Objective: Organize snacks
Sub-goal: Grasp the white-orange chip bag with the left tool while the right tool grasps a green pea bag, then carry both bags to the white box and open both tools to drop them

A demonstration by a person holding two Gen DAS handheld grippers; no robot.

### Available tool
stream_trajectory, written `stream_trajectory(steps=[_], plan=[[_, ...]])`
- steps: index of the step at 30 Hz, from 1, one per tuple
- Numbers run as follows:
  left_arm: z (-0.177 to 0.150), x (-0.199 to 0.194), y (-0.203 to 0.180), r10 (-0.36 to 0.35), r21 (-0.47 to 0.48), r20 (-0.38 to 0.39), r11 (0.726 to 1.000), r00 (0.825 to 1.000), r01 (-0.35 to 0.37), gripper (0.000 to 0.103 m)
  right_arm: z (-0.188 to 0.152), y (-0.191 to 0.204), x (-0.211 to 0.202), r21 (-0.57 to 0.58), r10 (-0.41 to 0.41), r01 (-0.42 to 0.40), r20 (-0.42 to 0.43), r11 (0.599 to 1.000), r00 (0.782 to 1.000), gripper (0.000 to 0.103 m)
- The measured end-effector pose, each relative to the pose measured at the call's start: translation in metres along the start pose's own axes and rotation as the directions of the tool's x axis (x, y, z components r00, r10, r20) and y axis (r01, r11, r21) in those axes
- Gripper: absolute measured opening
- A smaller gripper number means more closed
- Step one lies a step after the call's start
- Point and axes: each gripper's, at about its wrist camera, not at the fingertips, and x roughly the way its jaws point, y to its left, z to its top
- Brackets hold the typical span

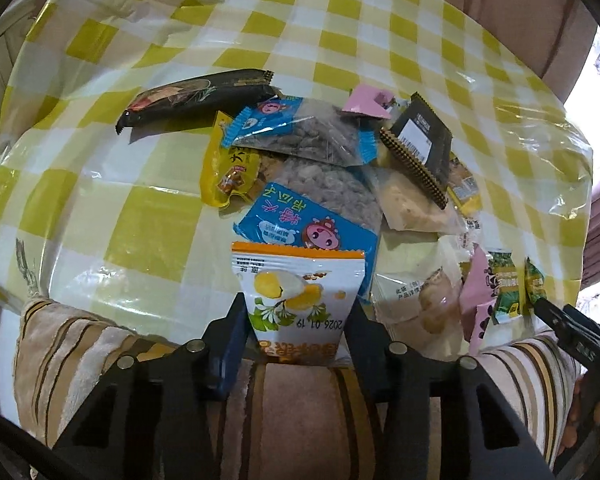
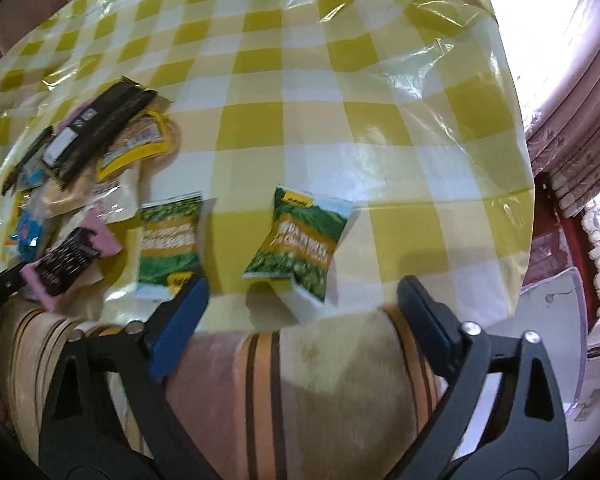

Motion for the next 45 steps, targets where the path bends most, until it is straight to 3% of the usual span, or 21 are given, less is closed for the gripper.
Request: stream_trajectory(steps=[11,12,19,28,34,37,45], plan=[[-0.009,-0.022,0.005,-0.022,-0.013,0.084,1.0,0.996,0.023,0.041,0.016,0.003,0.025,-0.023,-0.019,0.018,-0.033,1.0,0.999,0.054],[-0.011,-0.026,0.003,-0.019,-0.012,0.097,1.0,0.995,0.02,0.041,0.016,0.003,0.025,-0.023,-0.011,0.01,-0.029,1.0,1.0,0.045],[-0.017,-0.057,-0.007,0.024,0.022,0.204,0.999,0.979,-0.029,0.04,0.009,-0.001,0.011,-0.007,0.003,-0.002,0.037,1.0,0.999,0.041],[-0.023,-0.079,-0.052,-0.003,0.104,0.277,0.994,0.961,-0.027,0.04,-0.004,-0.023,-0.028,0.028,0.015,-0.02,0.143,0.999,0.99,0.041],[-0.031,-0.085,-0.096,-0.076,0.189,0.283,0.982,0.956,0.022,0.04,-0.014,-0.051,-0.041,0.081,0.02,-0.034,0.164,0.996,0.986,0.041],[-0.038,-0.086,-0.123,-0.146,0.241,0.263,0.967,0.954,0.081,0.04,-0.022,-0.07,-0.048,0.112,-0.001,-0.019,0.172,0.993,0.985,0.041],[-0.06,-0.084,-0.194,-0.322,0.36,0.166,0.9,0.932,0.247,0.04,-0.054,-0.127,-0.056,0.197,-0.054,0.023,0.154,0.98,0.987,0.041]])
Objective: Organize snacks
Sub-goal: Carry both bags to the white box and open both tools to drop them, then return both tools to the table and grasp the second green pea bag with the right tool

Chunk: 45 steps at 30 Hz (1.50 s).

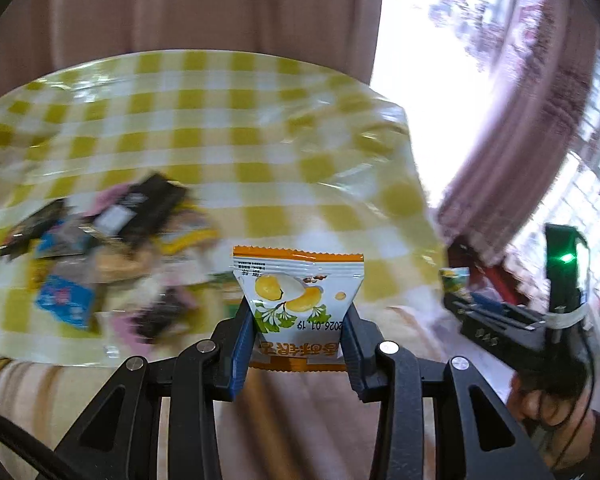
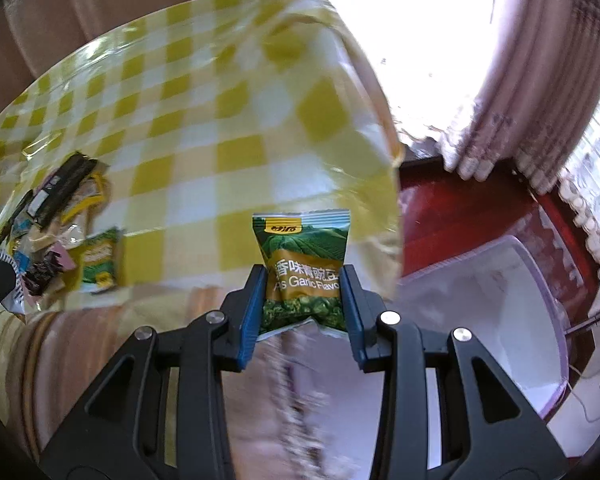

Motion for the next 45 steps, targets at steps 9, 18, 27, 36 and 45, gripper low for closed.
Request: stream_trajectory(steps=[9,18,27,36,45], plan=[[-0.009,0.023,-0.071,-0.207,0.072,-0.099,0.974,0.973,0.214,0.04,-0.028,-0.066,-0.004,0.083,-0.052,0.056,-0.044,0.995,0.998,0.041],[-0.023,0.041,-0.12,-0.309,0.151,-0.228,0.926,0.923,0.347,0.043,-0.045,-0.11,-0.003,0.152,-0.093,0.105,-0.087,0.983,0.992,0.042],[-0.023,0.036,-0.122,-0.28,0.179,-0.225,0.93,0.933,0.322,0.081,-0.043,-0.111,-0.008,0.149,-0.117,0.126,-0.063,0.981,0.991,0.075],[-0.022,0.021,-0.091,-0.102,0.186,-0.106,0.975,0.989,0.121,0.084,-0.038,-0.092,-0.024,0.133,-0.108,0.108,-0.009,0.985,0.994,0.087],[-0.018,-0.012,-0.007,0.036,0.081,-0.037,0.996,0.999,-0.033,0.084,-0.031,-0.032,-0.042,-0.014,-0.039,0.04,0.099,0.999,0.994,0.089]])
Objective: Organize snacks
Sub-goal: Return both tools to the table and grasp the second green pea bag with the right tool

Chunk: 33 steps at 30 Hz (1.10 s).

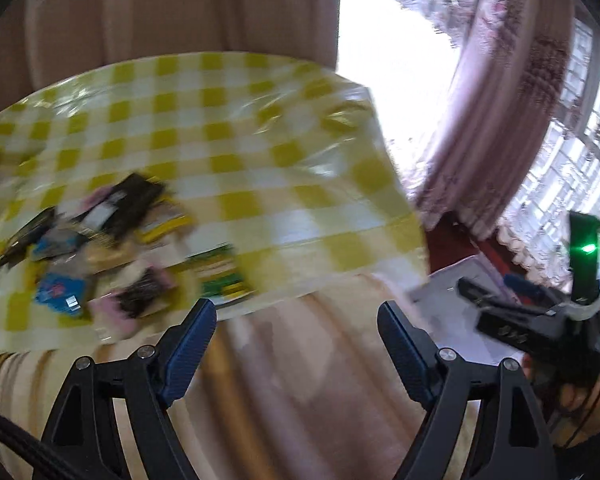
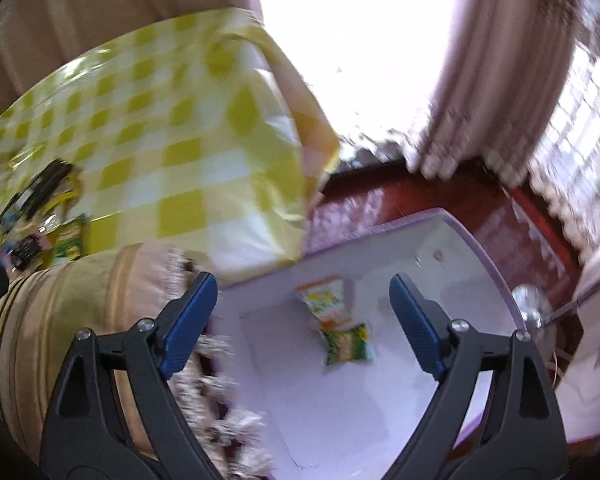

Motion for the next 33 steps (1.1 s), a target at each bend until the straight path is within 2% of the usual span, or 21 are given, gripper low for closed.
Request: stream_trajectory(steps=[4,6,12,21,26,33], plan=[[-0.008,-0.009,0.044,0.052,-0.066,-0.014,0.996,0.999,-0.053,0.084,0.005,0.025,0.0,0.004,0.124,-0.124,-0.023,0.992,0.992,0.089],[-0.012,-0.014,0.066,0.103,-0.093,-0.023,0.99,0.994,-0.105,0.084,0.007,0.037,0.005,0.019,0.165,-0.164,-0.053,0.986,0.985,0.089],[-0.023,-0.024,0.115,0.16,-0.189,-0.042,0.968,0.986,-0.165,0.084,0.009,0.076,0.013,-0.021,0.266,-0.269,-0.104,0.963,0.958,0.089],[-0.029,-0.022,0.168,0.158,-0.317,-0.069,0.933,0.985,-0.172,0.076,0.019,0.137,0.03,-0.12,0.287,-0.309,-0.169,0.943,0.943,0.089],[-0.034,-0.018,0.202,0.101,-0.442,-0.061,0.889,0.993,-0.117,0.073,0.021,0.17,0.042,-0.168,0.286,-0.319,-0.193,0.933,0.939,0.089],[-0.03,-0.004,0.223,0.061,-0.498,-0.057,0.863,0.997,-0.081,0.073,0.027,0.198,0.061,-0.207,0.258,-0.304,-0.221,0.93,0.941,0.089]])
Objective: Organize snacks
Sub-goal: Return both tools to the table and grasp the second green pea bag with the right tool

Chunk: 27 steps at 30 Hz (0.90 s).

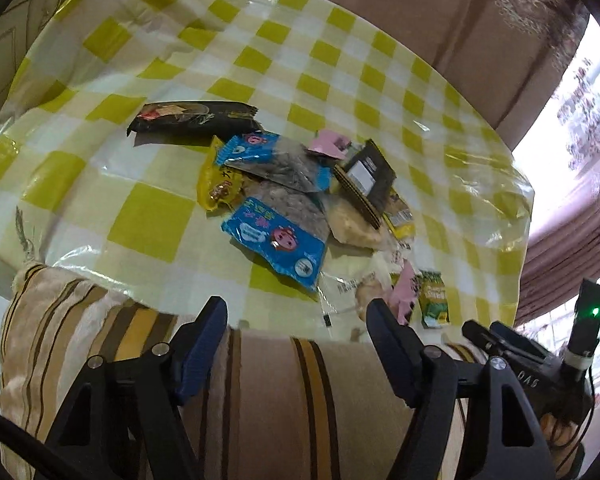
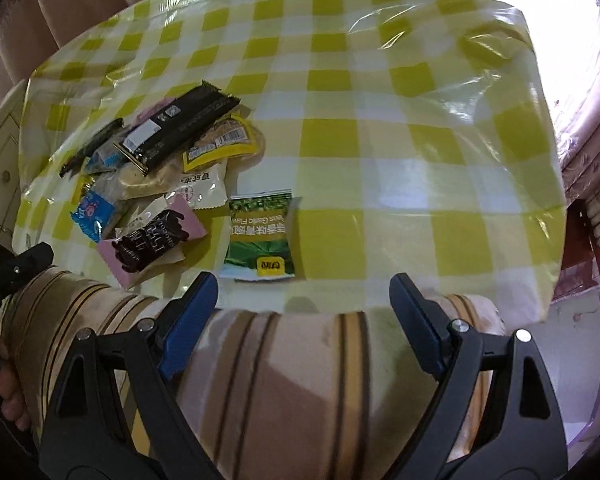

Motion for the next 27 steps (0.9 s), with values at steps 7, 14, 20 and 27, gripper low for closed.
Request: stream_trajectory(steps=[7,14,20,27], plan=[[0.017,0.019,0.015,-0.037,-0.074,-0.011,0.997,0.999,0.036,0.072,0.011,0.008,0.016,-0.017,-0.016,0.015,-0.039,1.0,0.999,0.089],[0.029,0.041,0.021,-0.059,-0.13,-0.045,0.99,0.997,0.052,0.071,0.022,0.022,0.029,-0.061,-0.037,0.034,-0.049,0.998,0.998,0.089],[0.037,0.057,0.031,-0.082,-0.208,-0.06,0.976,0.995,0.068,0.063,0.029,0.028,0.042,-0.076,-0.056,0.051,-0.063,0.996,0.996,0.086],[0.04,0.061,0.031,-0.06,-0.219,-0.055,0.975,0.997,0.047,0.048,0.033,0.04,0.057,-0.13,-0.111,0.099,-0.088,0.987,0.99,0.074]])
